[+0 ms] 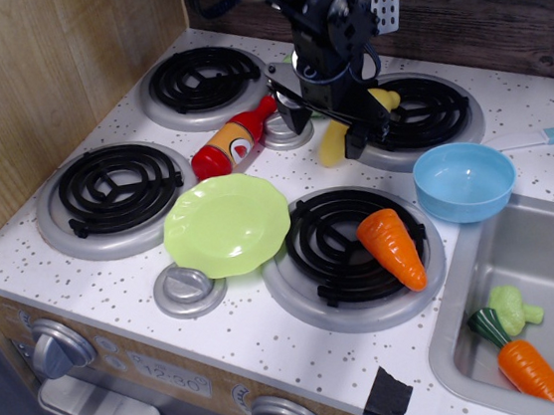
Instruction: Put banana on plate
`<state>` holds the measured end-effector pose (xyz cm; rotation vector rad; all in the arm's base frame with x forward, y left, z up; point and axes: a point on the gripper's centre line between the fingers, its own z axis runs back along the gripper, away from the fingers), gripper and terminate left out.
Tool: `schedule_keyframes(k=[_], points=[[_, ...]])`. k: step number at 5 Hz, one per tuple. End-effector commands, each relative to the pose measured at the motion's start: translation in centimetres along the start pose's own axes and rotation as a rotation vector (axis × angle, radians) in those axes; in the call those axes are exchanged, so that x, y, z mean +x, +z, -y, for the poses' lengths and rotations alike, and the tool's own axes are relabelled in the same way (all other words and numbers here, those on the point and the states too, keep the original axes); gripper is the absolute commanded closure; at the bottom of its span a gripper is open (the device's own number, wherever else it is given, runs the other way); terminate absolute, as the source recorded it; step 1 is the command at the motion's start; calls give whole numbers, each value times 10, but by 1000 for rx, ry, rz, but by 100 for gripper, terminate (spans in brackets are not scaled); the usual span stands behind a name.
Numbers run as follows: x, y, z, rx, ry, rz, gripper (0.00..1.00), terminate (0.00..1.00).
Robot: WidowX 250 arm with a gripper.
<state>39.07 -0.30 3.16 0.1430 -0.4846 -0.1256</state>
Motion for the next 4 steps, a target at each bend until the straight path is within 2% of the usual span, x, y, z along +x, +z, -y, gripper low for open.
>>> schedule_keyframes(k=[1,2,3,4], points=[[18,-4,2,-30,-4,93,0,0],[21,-14,7,-71,-8,94,0,0],[20,-1,6,-37,-4,57,100,0],[9,34,-5,41,39,-44,100,0]])
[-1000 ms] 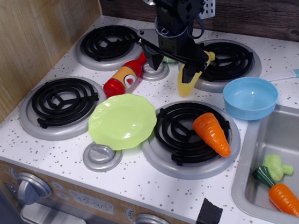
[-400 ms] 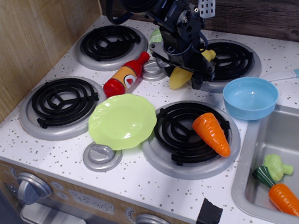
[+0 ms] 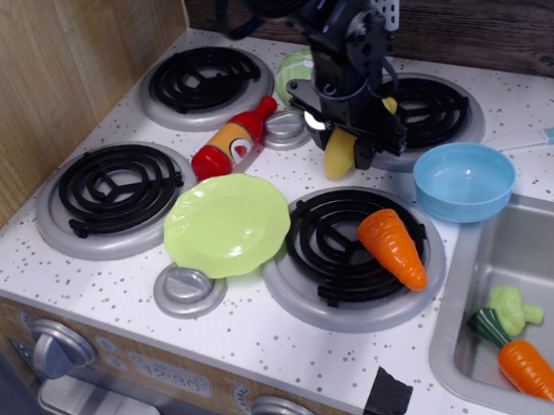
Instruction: Put banana on plate
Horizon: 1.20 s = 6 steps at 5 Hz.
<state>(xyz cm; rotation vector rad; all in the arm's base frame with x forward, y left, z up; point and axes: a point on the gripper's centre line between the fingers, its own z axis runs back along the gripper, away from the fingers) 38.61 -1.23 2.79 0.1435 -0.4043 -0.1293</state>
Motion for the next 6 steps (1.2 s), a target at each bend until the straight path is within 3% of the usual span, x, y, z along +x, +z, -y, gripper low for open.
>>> schedule_keyframes(k=[1,2,4,5,6], points=[[-6,59,-33,120,81,-32,100,0],[-31,75,-54,182,110,-92,100,0],[-81,60,-52,136,157,-121,100,0],[-93,57,-41,96,179,-118,100,0],[-99,51,-34,84,229,-70,0,0]])
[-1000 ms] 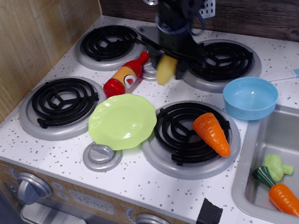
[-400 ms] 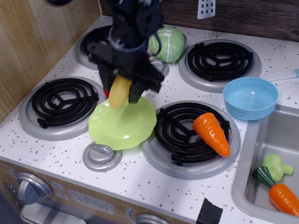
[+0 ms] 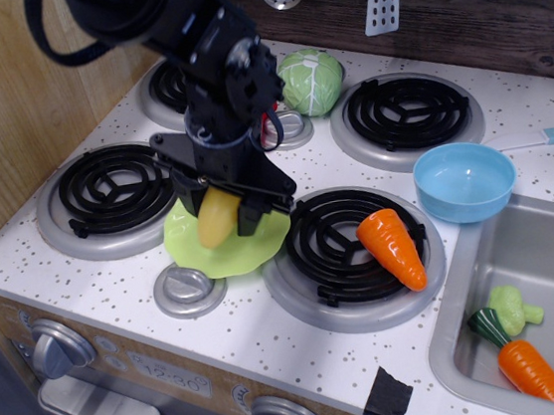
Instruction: Put banana on plate
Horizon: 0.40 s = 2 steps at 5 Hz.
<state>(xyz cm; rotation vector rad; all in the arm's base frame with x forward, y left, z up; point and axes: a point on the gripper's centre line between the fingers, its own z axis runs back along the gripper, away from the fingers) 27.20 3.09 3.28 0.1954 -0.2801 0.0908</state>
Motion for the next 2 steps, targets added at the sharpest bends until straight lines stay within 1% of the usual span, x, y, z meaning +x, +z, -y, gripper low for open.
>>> schedule_keyframes(k=[1,2], points=[[9,8,0,-11,36,70,0,0],[9,8,0,-11,36,70,0,100]])
